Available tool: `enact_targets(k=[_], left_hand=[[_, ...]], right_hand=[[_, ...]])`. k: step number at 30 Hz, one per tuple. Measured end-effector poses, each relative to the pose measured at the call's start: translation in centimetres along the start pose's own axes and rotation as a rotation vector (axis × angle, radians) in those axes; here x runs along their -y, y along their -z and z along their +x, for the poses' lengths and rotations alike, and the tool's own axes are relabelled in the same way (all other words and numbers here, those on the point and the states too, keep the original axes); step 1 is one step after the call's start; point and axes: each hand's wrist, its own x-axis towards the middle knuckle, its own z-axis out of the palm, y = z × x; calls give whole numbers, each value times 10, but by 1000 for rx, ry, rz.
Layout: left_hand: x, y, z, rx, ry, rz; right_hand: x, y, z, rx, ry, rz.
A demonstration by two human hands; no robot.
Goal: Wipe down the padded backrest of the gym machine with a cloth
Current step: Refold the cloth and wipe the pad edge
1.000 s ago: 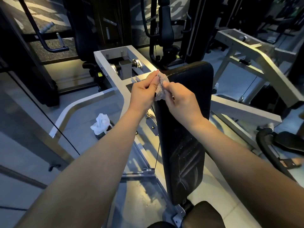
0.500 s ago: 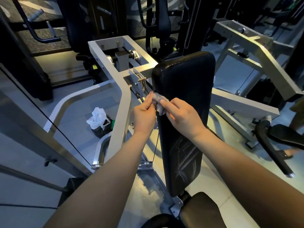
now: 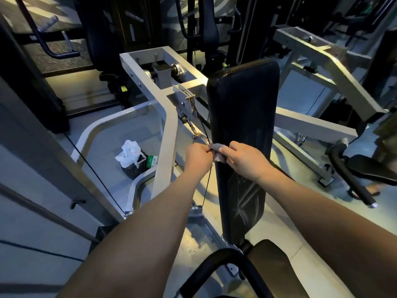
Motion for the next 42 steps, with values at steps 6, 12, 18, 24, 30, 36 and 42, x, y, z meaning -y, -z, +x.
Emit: enact_targets(k=[6, 12, 18, 24, 30, 36, 42], left_hand=[[-50, 40, 14, -181, -188, -303], [-121, 82, 58, -388, -425, -232], [-87, 59, 84, -317, -281, -267], [-23, 11, 78, -261, -137, -262], [17, -27, 75, -234, 16, -311], [64, -67, 45, -81, 194, -103], [59, -60, 34, -14, 206, -110]], right_hand=[[-7, 58, 38, -205, -184, 279], [-34, 114, 101, -401, -328, 390], [-37, 79, 96, -327, -140, 210], [-34, 37, 73, -160, 112, -47], [-25, -12, 39, -138, 22, -82], [-22, -59, -17, 30, 44, -33], [-33, -57, -24, 112, 87, -52]])
